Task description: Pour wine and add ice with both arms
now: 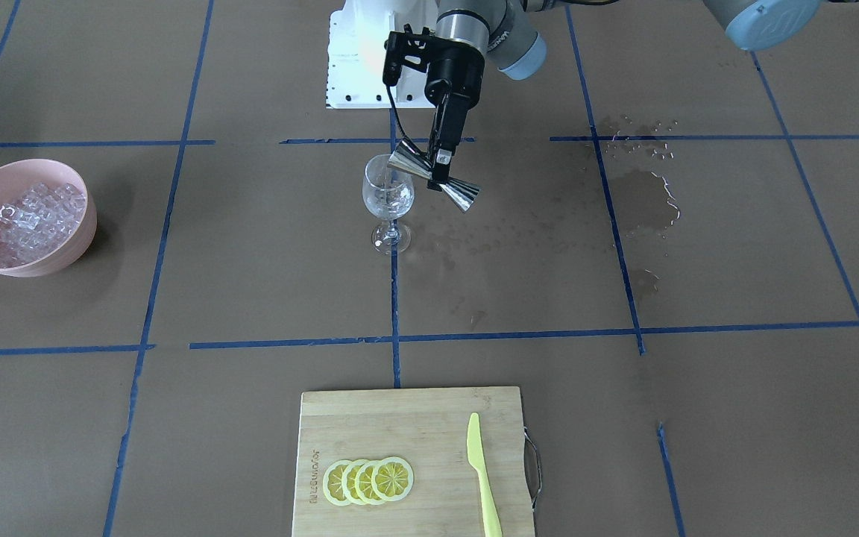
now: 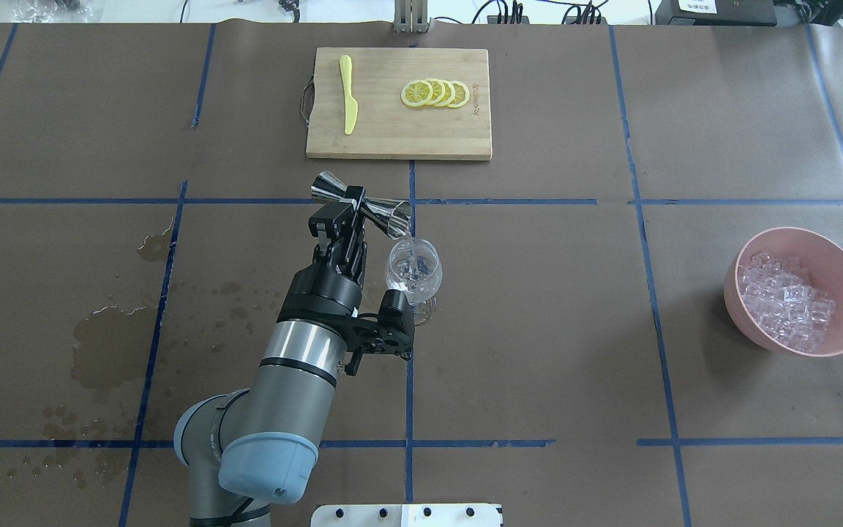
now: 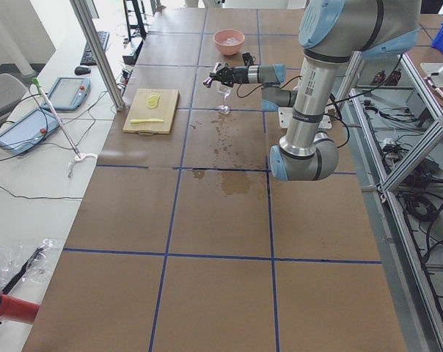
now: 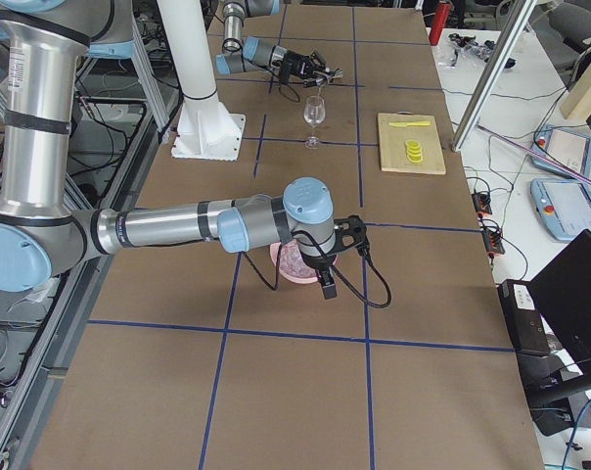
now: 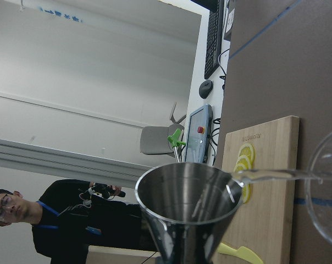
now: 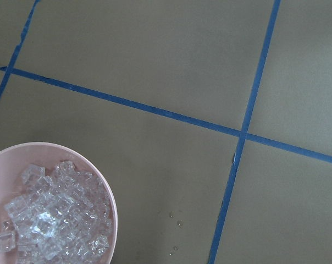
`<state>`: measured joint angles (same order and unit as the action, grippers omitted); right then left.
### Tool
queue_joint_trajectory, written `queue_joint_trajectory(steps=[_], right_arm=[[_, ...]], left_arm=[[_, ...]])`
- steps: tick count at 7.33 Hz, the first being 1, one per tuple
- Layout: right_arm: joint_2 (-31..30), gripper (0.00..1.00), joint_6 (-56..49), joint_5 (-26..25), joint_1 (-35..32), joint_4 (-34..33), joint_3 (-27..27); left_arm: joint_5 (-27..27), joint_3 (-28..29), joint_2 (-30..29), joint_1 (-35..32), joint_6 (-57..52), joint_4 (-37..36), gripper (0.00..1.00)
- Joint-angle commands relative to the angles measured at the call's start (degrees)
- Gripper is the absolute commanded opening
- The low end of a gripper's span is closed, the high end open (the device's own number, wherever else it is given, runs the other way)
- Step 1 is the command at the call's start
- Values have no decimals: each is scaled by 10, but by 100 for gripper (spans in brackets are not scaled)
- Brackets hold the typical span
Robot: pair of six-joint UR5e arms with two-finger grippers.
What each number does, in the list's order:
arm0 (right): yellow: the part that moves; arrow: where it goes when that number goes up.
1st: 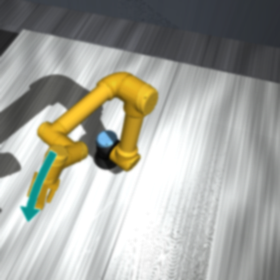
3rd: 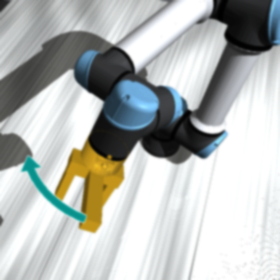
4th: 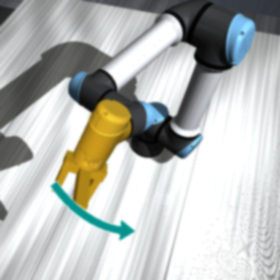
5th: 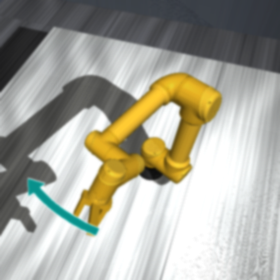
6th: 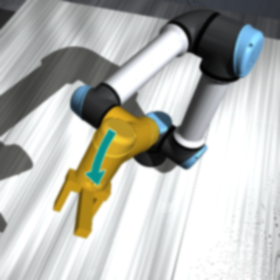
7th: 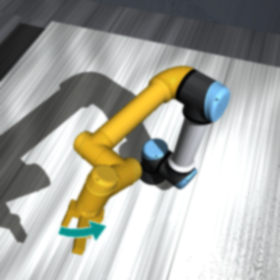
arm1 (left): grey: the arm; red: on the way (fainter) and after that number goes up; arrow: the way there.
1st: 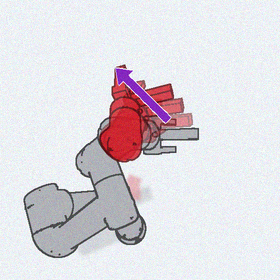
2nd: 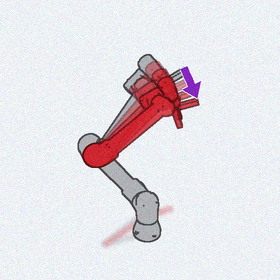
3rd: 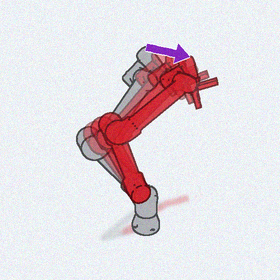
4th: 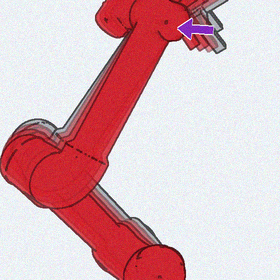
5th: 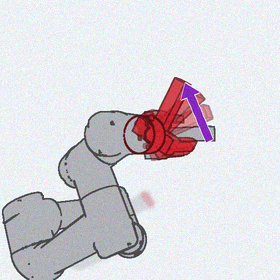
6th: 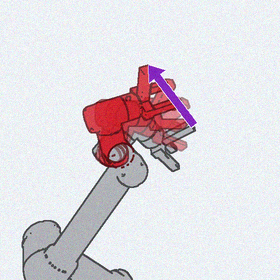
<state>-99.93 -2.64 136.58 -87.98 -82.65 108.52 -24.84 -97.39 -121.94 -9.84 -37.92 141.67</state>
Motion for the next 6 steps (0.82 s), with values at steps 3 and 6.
queue_joint_trajectory(steps=[3,6], right_arm=[[-3,100,1,0,0,0,0],[-4,100,1,1,0,0,0]], left_arm=[[3,-4,-4,0,-97,4,0],[9,-8,-4,0,-102,4,0]])
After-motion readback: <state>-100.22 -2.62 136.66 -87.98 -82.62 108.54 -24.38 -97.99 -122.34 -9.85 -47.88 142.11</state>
